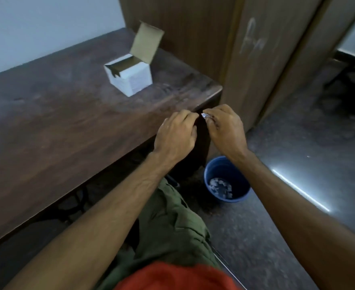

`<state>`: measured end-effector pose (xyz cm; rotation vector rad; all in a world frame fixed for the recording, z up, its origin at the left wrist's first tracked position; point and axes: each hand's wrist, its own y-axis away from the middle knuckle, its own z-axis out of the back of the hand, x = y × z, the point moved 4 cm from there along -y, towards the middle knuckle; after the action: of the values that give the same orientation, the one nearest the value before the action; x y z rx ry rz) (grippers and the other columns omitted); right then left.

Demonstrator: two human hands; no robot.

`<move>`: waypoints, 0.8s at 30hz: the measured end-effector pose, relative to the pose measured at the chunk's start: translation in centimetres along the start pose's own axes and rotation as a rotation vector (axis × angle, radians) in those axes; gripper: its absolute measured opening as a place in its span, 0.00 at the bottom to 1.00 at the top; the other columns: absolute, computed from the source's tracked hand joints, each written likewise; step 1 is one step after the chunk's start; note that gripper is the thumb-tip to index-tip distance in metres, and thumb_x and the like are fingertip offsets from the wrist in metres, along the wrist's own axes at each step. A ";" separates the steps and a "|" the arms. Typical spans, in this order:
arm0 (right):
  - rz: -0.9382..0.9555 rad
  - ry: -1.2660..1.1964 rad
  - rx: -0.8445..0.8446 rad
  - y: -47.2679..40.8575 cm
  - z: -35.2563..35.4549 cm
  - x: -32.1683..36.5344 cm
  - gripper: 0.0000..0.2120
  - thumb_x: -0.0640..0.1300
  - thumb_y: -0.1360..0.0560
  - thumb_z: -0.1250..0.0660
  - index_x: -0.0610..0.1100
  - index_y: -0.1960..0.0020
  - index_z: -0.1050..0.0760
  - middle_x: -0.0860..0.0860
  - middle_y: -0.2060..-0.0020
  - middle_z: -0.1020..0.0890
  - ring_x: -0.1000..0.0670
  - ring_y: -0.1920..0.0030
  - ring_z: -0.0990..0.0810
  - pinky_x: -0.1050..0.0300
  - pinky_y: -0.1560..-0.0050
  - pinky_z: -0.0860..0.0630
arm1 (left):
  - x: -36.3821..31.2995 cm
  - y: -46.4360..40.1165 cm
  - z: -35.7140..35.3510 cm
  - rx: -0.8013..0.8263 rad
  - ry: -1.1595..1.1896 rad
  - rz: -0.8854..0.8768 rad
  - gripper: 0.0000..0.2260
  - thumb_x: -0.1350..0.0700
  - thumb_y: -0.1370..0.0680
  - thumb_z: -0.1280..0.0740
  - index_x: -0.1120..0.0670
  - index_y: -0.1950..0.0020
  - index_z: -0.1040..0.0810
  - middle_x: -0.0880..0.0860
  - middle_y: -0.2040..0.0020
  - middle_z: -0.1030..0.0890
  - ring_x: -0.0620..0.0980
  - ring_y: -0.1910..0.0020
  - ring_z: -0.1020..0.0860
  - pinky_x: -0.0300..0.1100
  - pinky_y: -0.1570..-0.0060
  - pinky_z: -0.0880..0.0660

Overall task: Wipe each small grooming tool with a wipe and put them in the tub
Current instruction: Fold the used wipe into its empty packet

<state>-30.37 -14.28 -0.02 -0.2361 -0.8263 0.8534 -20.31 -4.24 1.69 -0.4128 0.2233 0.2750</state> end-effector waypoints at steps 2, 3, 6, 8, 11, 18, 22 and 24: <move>-0.049 0.036 0.010 1.1 0.7 -3.2 0.11 0.41 0.22 0.36 0.42 0.42 0.20 0.49 0.51 0.21 0.52 0.55 0.22 0.60 0.56 0.25 | -2.0 -0.8 -2.9 0.079 -0.002 -0.060 0.17 0.55 0.22 0.36 0.56 0.33 0.27 0.53 0.38 0.23 0.53 0.39 0.25 0.48 0.40 0.28; -0.074 0.050 0.019 1.7 0.9 -4.7 0.11 0.40 0.23 0.36 0.41 0.42 0.20 0.48 0.51 0.21 0.51 0.55 0.22 0.57 0.57 0.25 | -2.8 -1.1 -4.4 0.117 -0.002 -0.076 0.18 0.54 0.22 0.36 0.56 0.32 0.28 0.53 0.37 0.23 0.52 0.38 0.25 0.48 0.38 0.29; -0.155 0.132 0.077 3.3 0.9 -8.9 0.12 0.39 0.23 0.37 0.43 0.42 0.21 0.47 0.53 0.22 0.49 0.55 0.23 0.55 0.57 0.25 | -4.5 -2.1 -8.9 0.229 -0.019 -0.122 0.21 0.54 0.21 0.36 0.56 0.29 0.32 0.52 0.32 0.26 0.51 0.32 0.30 0.47 0.32 0.34; -0.225 0.200 0.130 4.2 0.5 -11.8 0.12 0.40 0.23 0.37 0.44 0.42 0.21 0.47 0.52 0.22 0.48 0.53 0.23 0.55 0.57 0.27 | -5.3 -2.6 -11.9 0.320 -0.034 -0.150 0.23 0.54 0.21 0.36 0.56 0.27 0.35 0.53 0.29 0.30 0.50 0.29 0.33 0.47 0.29 0.38; -0.307 0.268 0.199 5.4 -0.1 -15.4 0.11 0.41 0.23 0.38 0.44 0.42 0.22 0.47 0.50 0.22 0.46 0.50 0.23 0.50 0.55 0.24 | -5.8 -3.1 -15.9 0.452 -0.083 -0.167 0.26 0.52 0.21 0.37 0.56 0.24 0.40 0.54 0.25 0.36 0.50 0.25 0.39 0.50 0.27 0.41; -0.452 0.350 0.348 8.2 -2.7 -21.5 0.05 0.39 0.22 0.40 0.43 0.47 0.33 0.43 0.50 0.23 0.40 0.53 0.23 0.47 0.60 0.27 | -6.0 -3.0 -23.0 0.643 -0.119 -0.158 0.31 0.51 0.21 0.37 0.56 0.23 0.47 0.54 0.22 0.43 0.51 0.24 0.43 0.51 0.26 0.43; -0.486 0.353 0.454 9.9 -4.7 -23.7 0.07 0.37 0.23 0.39 0.44 0.47 0.30 0.44 0.49 0.24 0.41 0.53 0.24 0.47 0.60 0.26 | -5.8 -2.5 -25.6 0.722 -0.109 -0.170 0.31 0.51 0.21 0.36 0.57 0.23 0.47 0.54 0.22 0.42 0.52 0.24 0.43 0.52 0.26 0.42; -0.516 0.340 0.505 10.8 -5.6 -24.5 0.08 0.36 0.24 0.39 0.44 0.46 0.29 0.44 0.47 0.25 0.41 0.52 0.24 0.47 0.58 0.26 | -5.6 -2.3 -26.8 0.762 -0.116 -0.178 0.32 0.50 0.21 0.36 0.57 0.23 0.48 0.54 0.22 0.43 0.52 0.24 0.43 0.53 0.27 0.42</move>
<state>-41.74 -24.77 -22.57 0.2668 -0.3069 0.4882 -29.09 -18.77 -19.87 0.3371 0.1615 0.0245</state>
